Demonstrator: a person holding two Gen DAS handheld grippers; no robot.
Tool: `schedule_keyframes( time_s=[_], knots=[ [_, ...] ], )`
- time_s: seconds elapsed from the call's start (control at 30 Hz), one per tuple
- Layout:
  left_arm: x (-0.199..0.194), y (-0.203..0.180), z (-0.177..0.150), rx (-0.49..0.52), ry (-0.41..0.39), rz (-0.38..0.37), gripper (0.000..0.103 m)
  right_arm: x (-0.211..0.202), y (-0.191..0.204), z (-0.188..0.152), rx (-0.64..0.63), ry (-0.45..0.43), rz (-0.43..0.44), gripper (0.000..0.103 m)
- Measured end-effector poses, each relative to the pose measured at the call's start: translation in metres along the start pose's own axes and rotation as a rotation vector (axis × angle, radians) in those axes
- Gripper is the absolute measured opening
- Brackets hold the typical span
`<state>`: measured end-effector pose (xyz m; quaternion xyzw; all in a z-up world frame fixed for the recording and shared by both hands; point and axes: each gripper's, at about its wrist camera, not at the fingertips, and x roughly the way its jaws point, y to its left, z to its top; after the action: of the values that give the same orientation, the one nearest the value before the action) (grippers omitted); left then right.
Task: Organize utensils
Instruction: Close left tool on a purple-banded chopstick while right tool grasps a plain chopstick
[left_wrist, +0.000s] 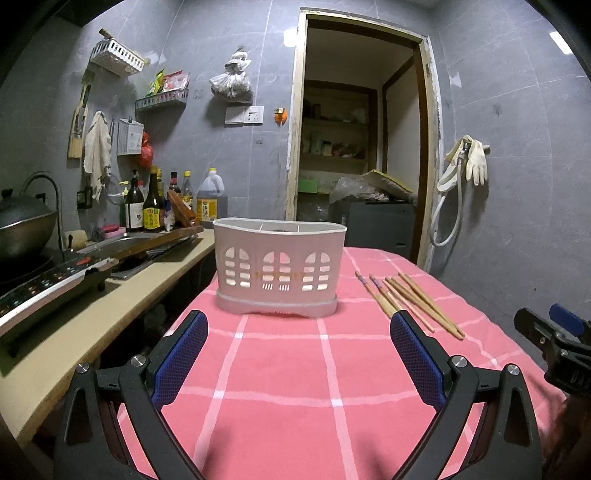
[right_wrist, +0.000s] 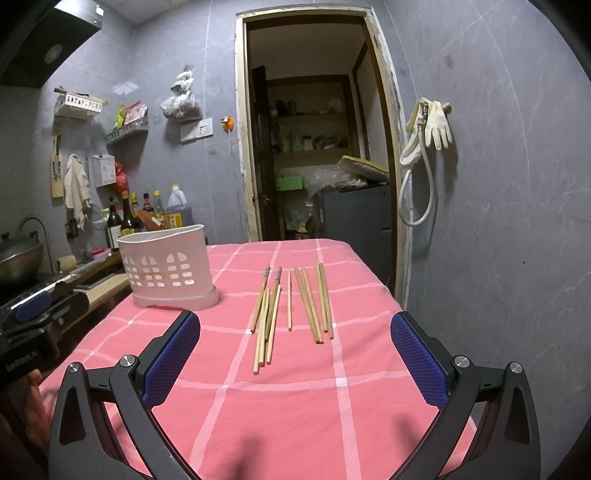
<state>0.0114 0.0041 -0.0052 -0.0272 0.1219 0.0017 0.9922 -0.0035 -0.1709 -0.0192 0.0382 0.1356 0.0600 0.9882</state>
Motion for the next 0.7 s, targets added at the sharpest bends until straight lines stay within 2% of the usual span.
schedule_keyframes(
  time_s=[0.13, 0.17, 0.4, 0.5, 0.7],
  knots=[
    [0.004, -0.006, 0.010, 0.016, 0.010, -0.032, 0.097, 0.004, -0.003, 0.011, -0.010, -0.009, -0.008, 0.103],
    [0.023, 0.000, 0.016, 0.015, 0.019, -0.041, 0.097, 0.006, -0.004, 0.015, -0.018, -0.011, -0.008, 0.103],
    [0.049, -0.017, 0.037, 0.025, 0.033, -0.055, 0.097, 0.029, -0.017, 0.040, -0.064, -0.026, -0.018, 0.103],
    [0.073, -0.024, 0.057, 0.046, 0.037, -0.056, 0.097, 0.041, -0.021, 0.048, -0.074, -0.024, -0.020, 0.103],
    [0.112, -0.037, 0.061, 0.042, 0.121, -0.081, 0.097, 0.074, -0.041, 0.062, -0.065, 0.028, 0.007, 0.103]
  ],
)
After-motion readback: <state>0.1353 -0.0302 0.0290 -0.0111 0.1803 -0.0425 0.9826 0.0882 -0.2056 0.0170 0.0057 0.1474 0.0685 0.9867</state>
